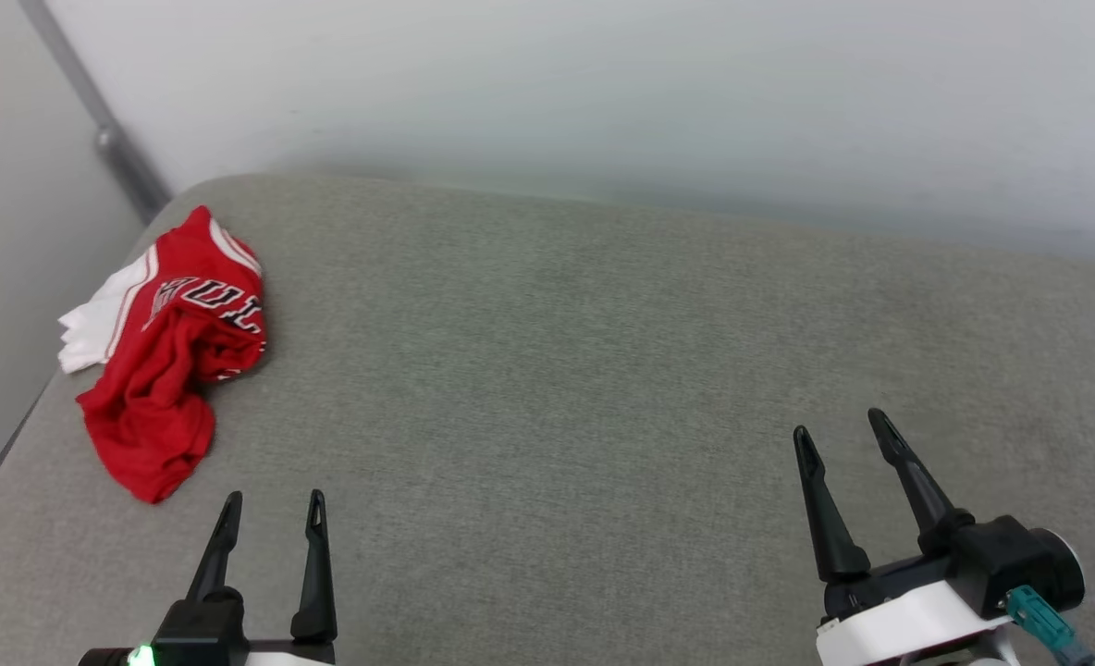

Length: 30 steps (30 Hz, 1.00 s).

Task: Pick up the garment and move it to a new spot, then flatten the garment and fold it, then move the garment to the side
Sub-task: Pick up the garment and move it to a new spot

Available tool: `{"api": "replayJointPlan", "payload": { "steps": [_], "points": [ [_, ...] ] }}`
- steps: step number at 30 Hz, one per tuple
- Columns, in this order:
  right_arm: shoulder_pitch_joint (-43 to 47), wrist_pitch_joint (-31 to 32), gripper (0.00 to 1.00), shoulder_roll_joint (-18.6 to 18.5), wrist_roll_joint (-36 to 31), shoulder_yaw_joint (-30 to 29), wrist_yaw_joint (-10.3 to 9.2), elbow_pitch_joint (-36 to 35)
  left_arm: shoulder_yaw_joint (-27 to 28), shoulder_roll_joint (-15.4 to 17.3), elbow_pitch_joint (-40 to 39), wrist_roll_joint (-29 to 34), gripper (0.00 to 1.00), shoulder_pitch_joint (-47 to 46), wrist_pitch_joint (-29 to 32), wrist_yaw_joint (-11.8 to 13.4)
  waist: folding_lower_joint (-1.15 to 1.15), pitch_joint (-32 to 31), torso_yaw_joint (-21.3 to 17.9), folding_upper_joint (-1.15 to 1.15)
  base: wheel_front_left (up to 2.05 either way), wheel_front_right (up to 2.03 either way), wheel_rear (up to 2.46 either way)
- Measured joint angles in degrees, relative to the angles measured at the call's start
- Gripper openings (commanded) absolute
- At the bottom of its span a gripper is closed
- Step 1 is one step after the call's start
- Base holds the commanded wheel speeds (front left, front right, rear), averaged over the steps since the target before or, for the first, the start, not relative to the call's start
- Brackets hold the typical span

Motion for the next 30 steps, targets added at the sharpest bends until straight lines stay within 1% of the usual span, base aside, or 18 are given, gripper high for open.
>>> {"api": "replayJointPlan", "payload": {
  "steps": [10,19,30],
  "points": [
    [1.19,0.00,1.00,0.00,1.48,2.12,0.00,0.69,1.37,0.22,-0.81,0.96,1.00,2.92,0.00,-0.60,0.00,-2.93,8.98,0.00,0.00,0.00,0.00],
    [1.69,0.00,1.00,0.00,2.38,2.78,0.00,0.81,1.03,0.24,-1.34,1.42,1.00,3.47,0.00,-0.94,-0.01,-4.53,14.09,0.00,0.00,0.00,0.00],
    [1.68,0.00,1.00,0.00,2.46,2.86,0.00,1.08,1.13,0.27,-1.88,1.15,1.00,3.47,0.00,-0.74,-0.01,-4.29,14.36,0.00,0.00,0.00,0.00]
  ]
}}
